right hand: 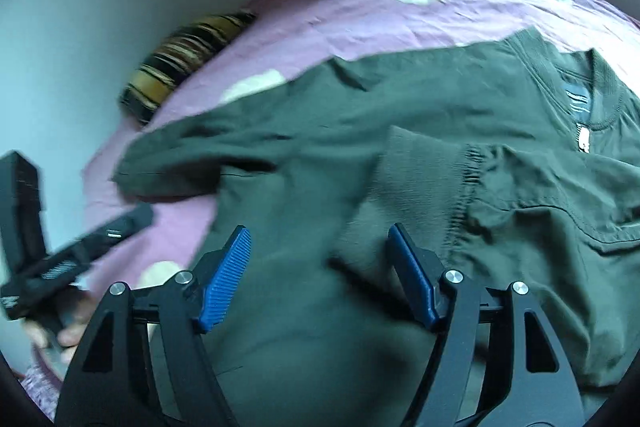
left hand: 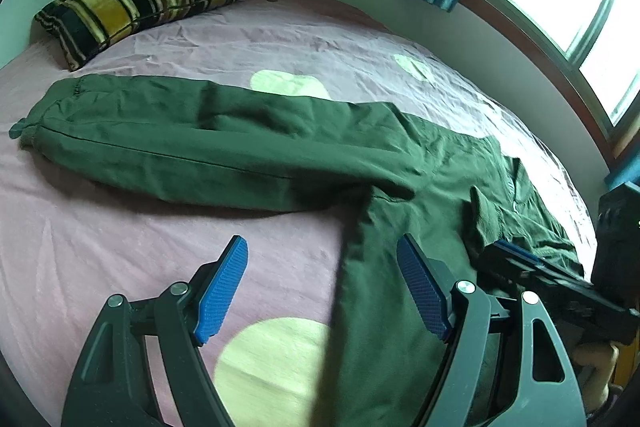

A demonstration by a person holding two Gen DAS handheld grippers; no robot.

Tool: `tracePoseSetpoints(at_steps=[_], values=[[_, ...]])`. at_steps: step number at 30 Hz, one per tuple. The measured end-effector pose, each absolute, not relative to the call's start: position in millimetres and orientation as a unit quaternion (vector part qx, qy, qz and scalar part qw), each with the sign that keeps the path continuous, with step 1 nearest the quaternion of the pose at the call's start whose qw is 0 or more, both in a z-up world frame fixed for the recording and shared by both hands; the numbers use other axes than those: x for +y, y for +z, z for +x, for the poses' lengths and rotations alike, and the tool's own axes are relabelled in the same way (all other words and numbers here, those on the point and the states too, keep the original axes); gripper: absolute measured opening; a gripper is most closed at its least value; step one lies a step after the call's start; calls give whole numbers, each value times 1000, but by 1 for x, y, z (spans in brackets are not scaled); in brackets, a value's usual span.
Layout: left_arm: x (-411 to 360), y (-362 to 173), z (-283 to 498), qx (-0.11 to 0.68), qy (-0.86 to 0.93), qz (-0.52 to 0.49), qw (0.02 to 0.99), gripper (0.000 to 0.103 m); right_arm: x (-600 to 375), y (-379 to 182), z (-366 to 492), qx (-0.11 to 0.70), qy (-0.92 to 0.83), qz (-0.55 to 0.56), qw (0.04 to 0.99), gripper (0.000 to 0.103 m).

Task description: Fold small clothes

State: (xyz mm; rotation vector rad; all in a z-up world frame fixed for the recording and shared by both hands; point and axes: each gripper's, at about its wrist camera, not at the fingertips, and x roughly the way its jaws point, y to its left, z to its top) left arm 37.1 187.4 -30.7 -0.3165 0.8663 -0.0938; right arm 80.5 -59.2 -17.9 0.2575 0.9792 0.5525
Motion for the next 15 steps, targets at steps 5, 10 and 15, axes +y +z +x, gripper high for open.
tracePoseSetpoints(at_steps=[5, 10, 15], values=[[167, -21, 32, 405, -72, -132, 902, 76, -143, 22, 38, 408, 247, 174, 861, 71], [134, -14, 34, 396, -103, -104, 906, 76, -286, 31, -3, 369, 97, 230, 895, 71], [91, -14, 49, 406, -135, -102, 898, 76, -406, -12, -24, 391, -39, 321, 862, 63]])
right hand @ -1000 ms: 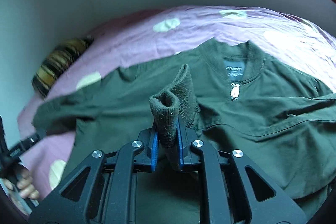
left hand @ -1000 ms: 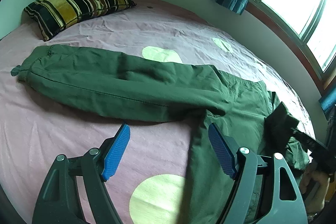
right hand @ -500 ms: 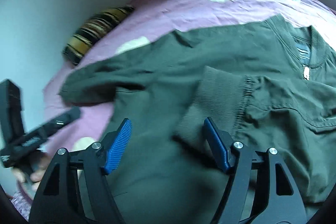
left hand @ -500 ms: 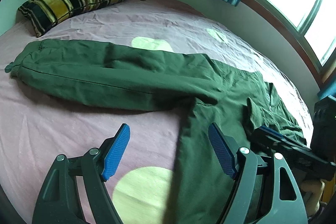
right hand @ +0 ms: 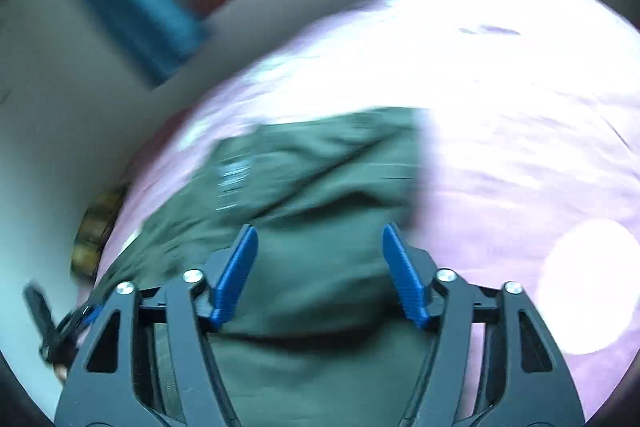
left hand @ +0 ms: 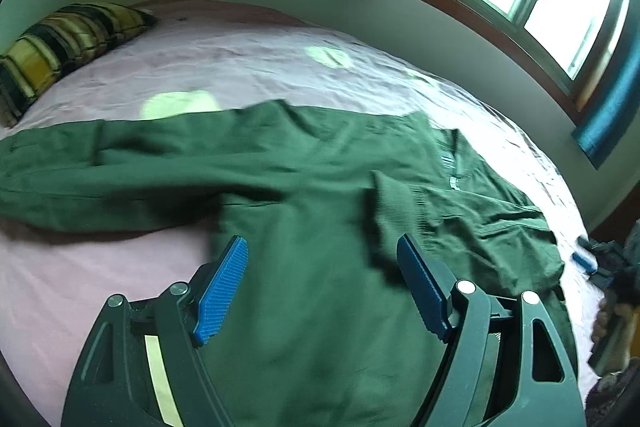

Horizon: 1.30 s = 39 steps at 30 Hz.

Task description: Fold small clothes

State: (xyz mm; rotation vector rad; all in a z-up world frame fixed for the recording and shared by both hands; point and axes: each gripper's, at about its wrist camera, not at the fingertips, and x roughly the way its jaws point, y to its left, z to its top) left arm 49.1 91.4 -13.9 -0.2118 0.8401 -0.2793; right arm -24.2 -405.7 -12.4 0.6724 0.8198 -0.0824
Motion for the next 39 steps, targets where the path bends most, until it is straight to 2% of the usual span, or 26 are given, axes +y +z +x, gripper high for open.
tracePoseSetpoints(at_steps=[3, 5, 6, 7, 10, 14, 17, 19, 20, 27, 28, 29, 30, 34, 39], values=[[64, -17, 59, 411, -145, -94, 895, 77, -420, -40, -20, 424, -9, 351, 835, 62], [46, -20, 65, 419, -148, -90, 892, 77, -418, -51, -20, 439, 9, 342, 831, 48], [40, -22, 66, 422, -149, -88, 890, 77, -417, -54, -21, 447, 16, 337, 829, 30], [34, -25, 68, 425, -150, -86, 888, 77, -415, -58, -22, 451, 20, 333, 828, 20], [19, -33, 74, 435, -149, -75, 885, 77, -421, -70, -28, 447, 35, 336, 828, 13], [5, -44, 81, 450, -146, -57, 879, 77, -432, -74, -33, 436, 62, 368, 819, 14], [4, -48, 85, 458, -147, -53, 875, 77, -447, -60, -34, 423, 89, 390, 813, 28], [4, -52, 86, 462, -146, -54, 873, 77, -458, -52, -23, 403, 97, 401, 817, 49], [4, -54, 88, 468, -143, -55, 871, 77, -464, -50, -12, 404, 86, 399, 819, 52], [2, -63, 88, 474, -132, -51, 869, 78, -494, -70, 65, 419, 79, 421, 800, 52], [1, -64, 88, 474, -132, -49, 869, 79, -497, -74, 73, 419, 83, 428, 797, 46], [1, -64, 89, 474, -131, -48, 869, 79, -496, -76, 82, 420, 93, 425, 796, 33], [0, -65, 89, 473, -131, -46, 870, 80, -493, -77, 90, 426, 99, 415, 798, 4], [-2, -69, 89, 472, -128, -39, 872, 80, -489, -72, 108, 429, 104, 380, 813, 4], [-1, -73, 90, 473, -130, -39, 871, 81, -495, -93, 109, 436, 108, 397, 801, 4]])
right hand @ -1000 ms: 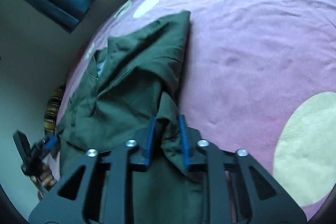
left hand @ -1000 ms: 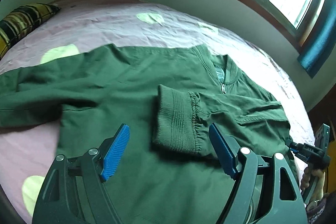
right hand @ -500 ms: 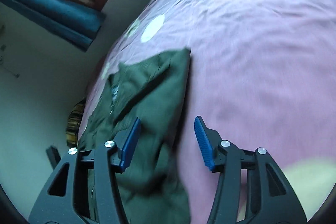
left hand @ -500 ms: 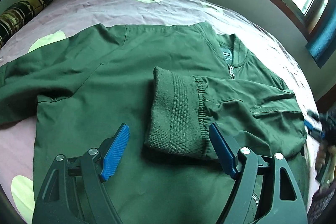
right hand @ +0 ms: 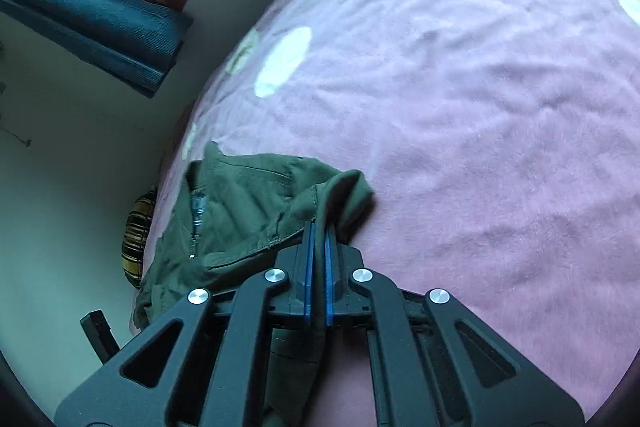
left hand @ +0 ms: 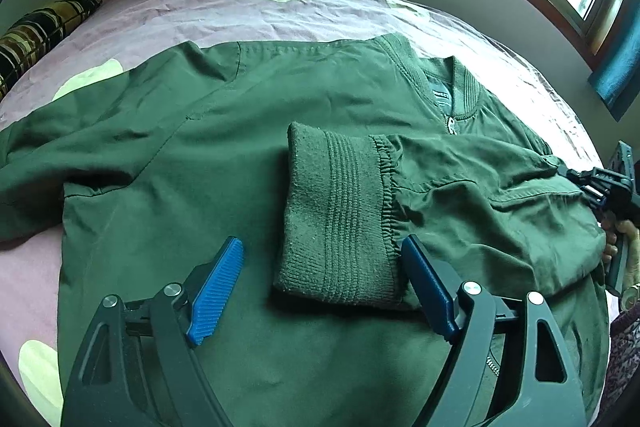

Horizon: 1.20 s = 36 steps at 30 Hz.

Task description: Fold small clothes

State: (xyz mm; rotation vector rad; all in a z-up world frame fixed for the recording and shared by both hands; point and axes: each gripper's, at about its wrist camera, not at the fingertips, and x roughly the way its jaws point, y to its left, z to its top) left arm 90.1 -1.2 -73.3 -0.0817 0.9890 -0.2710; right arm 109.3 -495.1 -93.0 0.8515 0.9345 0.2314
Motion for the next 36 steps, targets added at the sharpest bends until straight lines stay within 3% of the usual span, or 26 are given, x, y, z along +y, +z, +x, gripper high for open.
tracePoseSetpoints(at_steps=[3, 6, 12, 17, 20, 21, 26, 27, 31, 36], values=[[-2, -75, 91, 474, -129, -37, 870, 81, -503, -93, 102, 422, 113, 429, 791, 5], [-2, -75, 92, 473, -129, -37, 871, 81, -503, -72, 81, 412, 70, 407, 812, 17], [0, -76, 92, 472, -131, -41, 871, 82, -465, -39, 25, 374, 101, 400, 831, 17], [1, -76, 92, 473, -133, -45, 870, 82, -431, -57, -3, 420, 115, 381, 815, 21], [2, -77, 93, 473, -133, -45, 870, 82, -434, -81, -5, 437, 94, 396, 802, 15], [2, -76, 93, 474, -133, -46, 869, 82, -437, -87, -4, 439, 86, 404, 798, 1], [7, -68, 89, 470, -133, -51, 871, 82, -443, -86, -11, 428, 88, 431, 790, 0], [12, -65, 86, 469, -134, -55, 871, 82, -441, -80, -14, 424, 86, 425, 795, 7], [41, -52, 72, 461, -138, -73, 874, 82, -420, -49, -28, 390, 82, 395, 828, 52], [113, -45, 50, 453, -104, -96, 880, 82, -391, -34, -33, 392, 91, 358, 843, 54]])
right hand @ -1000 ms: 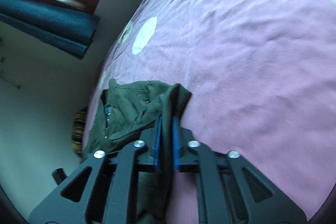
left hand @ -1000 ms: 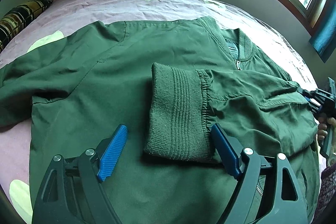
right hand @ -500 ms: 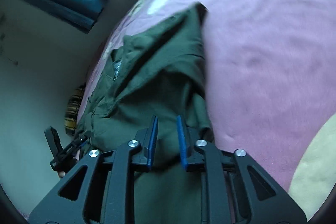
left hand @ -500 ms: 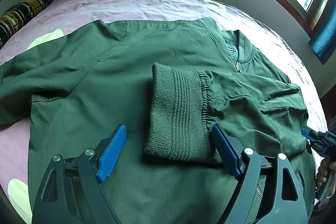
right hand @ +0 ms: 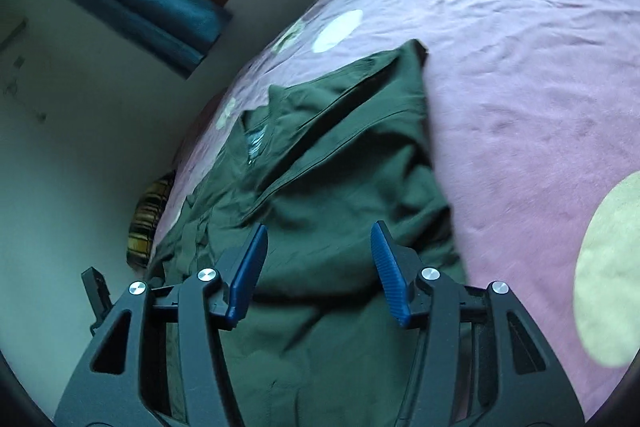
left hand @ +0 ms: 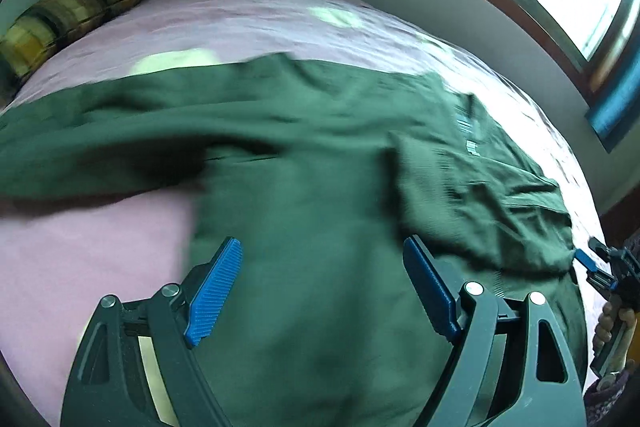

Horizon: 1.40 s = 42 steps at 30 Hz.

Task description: Fold small clothes

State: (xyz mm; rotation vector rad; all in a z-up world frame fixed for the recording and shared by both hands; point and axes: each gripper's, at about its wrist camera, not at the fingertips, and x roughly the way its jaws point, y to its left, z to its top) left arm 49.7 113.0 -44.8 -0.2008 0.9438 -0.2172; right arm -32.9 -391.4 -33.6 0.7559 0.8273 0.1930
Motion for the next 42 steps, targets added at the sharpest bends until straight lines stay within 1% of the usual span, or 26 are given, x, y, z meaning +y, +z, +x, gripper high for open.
tracePoseSetpoints(at_steps=[4, 6, 9, 12, 15, 18, 20, 24, 25, 26, 27, 28, 29, 30, 31, 33, 35, 38, 42], values=[[192, -52, 38, 457, -50, -156, 875, 82, -374, -40, -33, 400, 97, 362, 836, 55], [242, -60, 35, 460, -15, -213, 862, 82, -371, -43, -34, 406, 100, 362, 833, 55], [306, -63, 33, 434, -11, -316, 843, 82, -363, -46, -34, 410, 103, 358, 832, 56], [350, -60, 33, 399, 36, -376, 835, 82, -358, -46, -32, 413, 104, 358, 831, 57], [396, -70, 39, 384, 81, -435, 810, 82, -352, -46, -31, 416, 105, 354, 831, 58], [430, -77, 45, 360, 80, -488, 791, 82, -344, -47, -29, 421, 104, 347, 832, 61], [444, -75, 50, 345, 103, -506, 784, 82, -341, -49, -27, 424, 103, 346, 830, 61], [456, -75, 68, 347, 119, -510, 778, 82, -336, -51, -25, 428, 101, 342, 830, 62], [458, -74, 73, 352, 122, -507, 777, 79, -335, -51, -25, 429, 100, 340, 831, 62], [460, -74, 77, 361, 131, -502, 775, 75, -334, -51, -25, 430, 98, 335, 832, 62], [463, -74, 79, 367, 140, -496, 774, 58, -333, -51, -25, 430, 97, 333, 833, 62], [465, -75, 81, 378, 152, -486, 774, 48, -332, -52, -25, 430, 96, 332, 834, 62], [471, -76, 82, 382, 147, -482, 774, 45, -332, -52, -24, 430, 96, 332, 834, 62], [472, -77, 84, 387, 143, -474, 778, 39, -332, -52, -24, 430, 95, 332, 834, 62], [471, -75, 84, 391, 140, -464, 782, 36, -332, -53, -24, 430, 95, 333, 834, 62], [471, -72, 83, 395, 139, -447, 790, 32, -332, -53, -24, 430, 95, 333, 834, 62], [466, -63, 82, 391, 149, -430, 800, 31, -333, -52, -24, 428, 96, 334, 834, 62], [444, -31, 86, 375, 163, -381, 829, 30, -333, -49, -26, 425, 95, 335, 836, 62], [388, 33, 97, 339, 143, -290, 883, 30, -336, -44, -31, 418, 97, 335, 839, 62]])
